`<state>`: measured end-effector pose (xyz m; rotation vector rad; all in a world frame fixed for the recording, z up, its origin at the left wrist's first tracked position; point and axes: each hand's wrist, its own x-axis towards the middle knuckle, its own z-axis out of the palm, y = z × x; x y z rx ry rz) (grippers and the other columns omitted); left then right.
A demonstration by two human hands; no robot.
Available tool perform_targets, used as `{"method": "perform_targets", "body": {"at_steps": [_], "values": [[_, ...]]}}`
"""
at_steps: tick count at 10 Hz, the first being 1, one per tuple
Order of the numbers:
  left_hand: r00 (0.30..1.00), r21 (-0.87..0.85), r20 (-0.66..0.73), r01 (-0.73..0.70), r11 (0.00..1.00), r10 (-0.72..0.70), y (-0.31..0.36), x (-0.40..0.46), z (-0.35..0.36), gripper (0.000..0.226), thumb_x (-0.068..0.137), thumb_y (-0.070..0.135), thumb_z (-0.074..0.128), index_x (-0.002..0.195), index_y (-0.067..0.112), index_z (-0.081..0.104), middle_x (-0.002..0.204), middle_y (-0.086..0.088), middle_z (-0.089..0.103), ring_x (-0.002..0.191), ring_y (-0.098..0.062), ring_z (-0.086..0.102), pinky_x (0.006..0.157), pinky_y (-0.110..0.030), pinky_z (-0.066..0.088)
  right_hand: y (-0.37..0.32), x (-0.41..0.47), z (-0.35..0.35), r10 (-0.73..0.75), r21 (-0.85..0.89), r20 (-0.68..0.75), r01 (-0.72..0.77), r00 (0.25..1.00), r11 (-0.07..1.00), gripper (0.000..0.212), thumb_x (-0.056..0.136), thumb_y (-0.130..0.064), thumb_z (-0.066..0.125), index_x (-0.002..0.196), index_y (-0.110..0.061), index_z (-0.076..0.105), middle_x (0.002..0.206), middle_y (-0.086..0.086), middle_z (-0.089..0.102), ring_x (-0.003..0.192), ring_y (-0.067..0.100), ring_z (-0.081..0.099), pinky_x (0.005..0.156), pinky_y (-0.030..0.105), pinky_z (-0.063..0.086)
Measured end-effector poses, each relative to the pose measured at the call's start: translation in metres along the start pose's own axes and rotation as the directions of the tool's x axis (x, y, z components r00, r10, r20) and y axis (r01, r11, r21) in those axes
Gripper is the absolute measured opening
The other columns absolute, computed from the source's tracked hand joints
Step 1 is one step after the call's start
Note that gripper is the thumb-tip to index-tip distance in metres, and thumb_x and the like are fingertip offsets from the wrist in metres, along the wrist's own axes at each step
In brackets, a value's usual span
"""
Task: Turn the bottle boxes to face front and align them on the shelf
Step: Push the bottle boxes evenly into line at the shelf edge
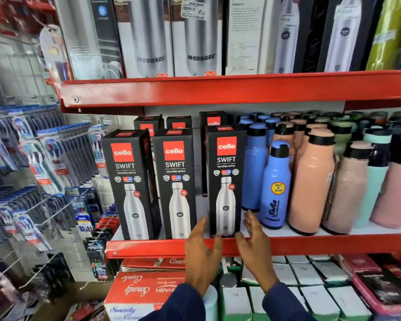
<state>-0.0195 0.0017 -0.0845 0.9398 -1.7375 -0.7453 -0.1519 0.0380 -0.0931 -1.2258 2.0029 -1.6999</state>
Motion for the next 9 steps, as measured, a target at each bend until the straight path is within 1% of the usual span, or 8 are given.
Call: {"method": "perform_targets", "body": {"at_steps": [1, 2, 4, 5, 6, 7, 8, 9], "values": [[0.998, 0.077, 0.05, 0.036, 0.996, -0.039, 0.004, 0.003, 0.012, 0.068, 0.091, 0.02, 0.064, 0.151, 0.006, 0.033, 0.149, -0.004, 0.05, 0.137, -0.01, 0.045, 0.107, -0.012, 0.029, -0.001, 0.007, -0.005, 0.014, -0.048, 0.049, -0.012, 0.999, 0.999, 0.064, 0.083, -0.006, 0.059, 0.143, -0.011, 0.037, 0.144, 0.007, 0.05, 0.131, 0.018, 0.048, 0.11, 0.041, 0.041], [0.997, 0.128, 0.043, 0.065, 0.99, -0.072, 0.006, 0.008, 0.019, 0.069, 0.092, 0.021, 0.064, 0.151, 0.004, 0.033, 0.148, -0.01, 0.053, 0.135, -0.021, 0.052, 0.105, -0.013, 0.032, -0.002, 0.013, -0.007, 0.006, -0.069, 0.121, 0.002, 0.993, 0.998, 0.063, 0.082, -0.009, 0.057, 0.142, -0.019, 0.04, 0.137, 0.002, 0.058, 0.124, 0.013, 0.054, 0.108, 0.037, 0.044], [0.997, 0.147, 0.017, 0.068, 0.987, -0.072, 0.002, 0.009, 0.018, 0.059, 0.091, 0.021, 0.059, 0.146, 0.01, 0.044, 0.13, -0.018, 0.067, 0.116, -0.029, 0.066, 0.101, -0.042, 0.053, -0.003, 0.01, -0.014, -0.047, -0.063, 0.176, 0.059, 0.983, 0.996, 0.062, 0.079, 0.001, 0.051, 0.137, -0.022, 0.047, 0.127, -0.004, 0.064, 0.113, 0.005, 0.06, 0.101, 0.027, 0.048], [0.993, 0.106, 0.026, 0.109, 0.988, -0.112, 0.001, 0.005, 0.016, 0.058, 0.093, 0.018, 0.058, 0.148, 0.01, 0.042, 0.131, -0.009, 0.068, 0.104, -0.013, 0.069, 0.096, -0.024, 0.055, -0.002, 0.008, -0.015, -0.049, -0.083, 0.182, 0.065, 0.982, 0.994, 0.059, 0.079, 0.001, 0.05, 0.133, -0.024, 0.052, 0.119, -0.008, 0.068, 0.09, -0.001, 0.066, 0.084, 0.014, 0.05], [0.993, 0.122, 0.014, 0.112, 0.986, -0.115, 0.001, 0.003, 0.014, 0.057, 0.093, 0.015, 0.059, 0.148, 0.009, 0.043, 0.127, -0.007, 0.069, 0.101, -0.008, 0.068, 0.087, -0.007, 0.047, -0.002, 0.007, -0.015, -0.049, -0.067, 0.176, 0.062, 0.983, 0.996, 0.056, 0.08, 0.0, 0.051, 0.131, -0.024, 0.054, 0.12, -0.007, 0.068, 0.096, 0.0, 0.066, 0.088, 0.02, 0.054], [0.994, 0.115, 0.021, 0.105, 0.988, -0.108, 0.003, -0.001, 0.013, 0.057, 0.093, 0.015, 0.06, 0.147, 0.006, 0.043, 0.137, -0.01, 0.063, 0.115, -0.011, 0.063, 0.094, -0.016, 0.046, -0.003, 0.003, -0.018, -0.045, -0.067, 0.184, 0.059, 0.982, 0.996, 0.053, 0.082, 0.0, 0.051, 0.13, -0.023, 0.055, 0.121, -0.007, 0.068, 0.098, 0.001, 0.065, 0.083, 0.012, 0.051], [0.994, 0.155, 0.041, 0.091, 0.984, -0.098, 0.002, -0.001, 0.011, 0.059, 0.092, 0.018, 0.061, 0.147, 0.006, 0.042, 0.141, -0.011, 0.06, 0.12, -0.017, 0.064, 0.098, -0.019, 0.046, -0.002, 0.005, -0.016, -0.021, -0.073, 0.192, 0.036, 0.981, 0.997, 0.053, 0.084, -0.002, 0.053, 0.134, -0.02, 0.05, 0.121, -0.011, 0.061, 0.102, 0.011, 0.066, 0.07, 0.003, 0.046], [0.999, 0.156, -0.016, 0.053, 0.986, -0.052, 0.013, -0.004, 0.006, 0.06, 0.092, 0.019, 0.062, 0.147, 0.006, 0.042, 0.143, -0.007, 0.057, 0.112, -0.007, 0.062, 0.099, -0.013, 0.04, -0.003, 0.0, -0.022, -0.02, -0.016, 0.104, 0.022, 0.994, 1.0, 0.058, 0.083, -0.004, 0.057, 0.138, -0.019, 0.046, 0.131, 0.0, 0.061, 0.113, 0.016, 0.062, 0.089, 0.021, 0.051]]}}
